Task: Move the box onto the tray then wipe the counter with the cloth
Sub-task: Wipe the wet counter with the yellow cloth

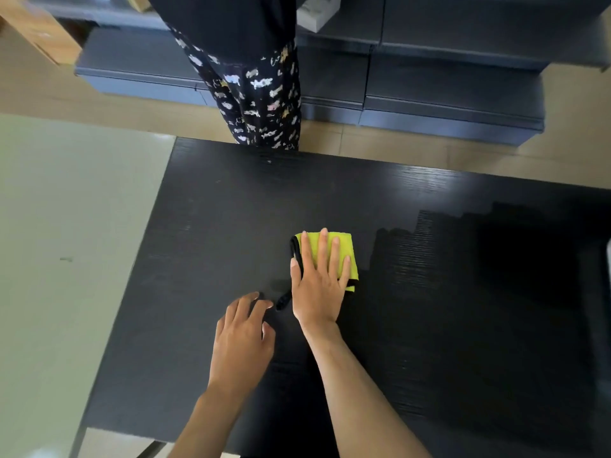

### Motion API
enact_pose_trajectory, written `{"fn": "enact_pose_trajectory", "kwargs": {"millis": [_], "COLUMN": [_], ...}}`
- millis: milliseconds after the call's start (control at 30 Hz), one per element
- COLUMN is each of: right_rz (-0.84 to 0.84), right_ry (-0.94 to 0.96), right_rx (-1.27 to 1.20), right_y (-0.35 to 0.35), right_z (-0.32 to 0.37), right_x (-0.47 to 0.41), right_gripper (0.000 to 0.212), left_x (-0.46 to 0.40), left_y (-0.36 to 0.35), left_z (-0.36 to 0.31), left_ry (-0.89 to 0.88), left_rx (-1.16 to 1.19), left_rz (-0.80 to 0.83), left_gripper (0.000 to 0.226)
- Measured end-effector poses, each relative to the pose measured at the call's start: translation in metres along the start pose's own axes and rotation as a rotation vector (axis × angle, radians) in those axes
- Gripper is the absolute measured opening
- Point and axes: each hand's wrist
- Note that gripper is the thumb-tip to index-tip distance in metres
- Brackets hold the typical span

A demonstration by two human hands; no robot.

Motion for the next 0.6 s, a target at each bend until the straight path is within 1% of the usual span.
{"fn": "enact_pose_trajectory", "kwargs": {"millis": [100, 233, 433, 600], "right_rz": [-0.008, -0.004, -0.006, -0.010], "right_ry": [-0.007, -0.040, -0.092, -0.130], "right_rx": [0.007, 0.031, 0.080, 0.157], "right_y": [0.008, 0.023, 0.051, 0.082], "right_z": [-0.024, -0.077, -0.182, -0.279], "right_x": [-0.005, -0.014, -0.023, -0.030], "right_gripper": [0.059, 0.061, 0.063, 0.073], "left_x": [-0.012, -0.028, -0.041, -0.042], "left_y": [-0.006, -0.018, -0.042, -0.065], "left_z": [-0.022, -0.062, -0.135, -0.205], "left_ry": [-0.042, -0.107, -0.165, -0.207], "left_rx": [-0.002, -0.011, -0.026, -0.016], "left_rz": [-0.019, -0.028, -0.015, 0.009], "left_gripper": [0.039, 0.039, 0.037, 0.036]}}
Point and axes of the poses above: each hand's wrist, its own x-axis away from the middle knuckle, its own y-axis out of the back of the hand, z = x × y, and after that the axes turned 10 degrees about -z, right-handed
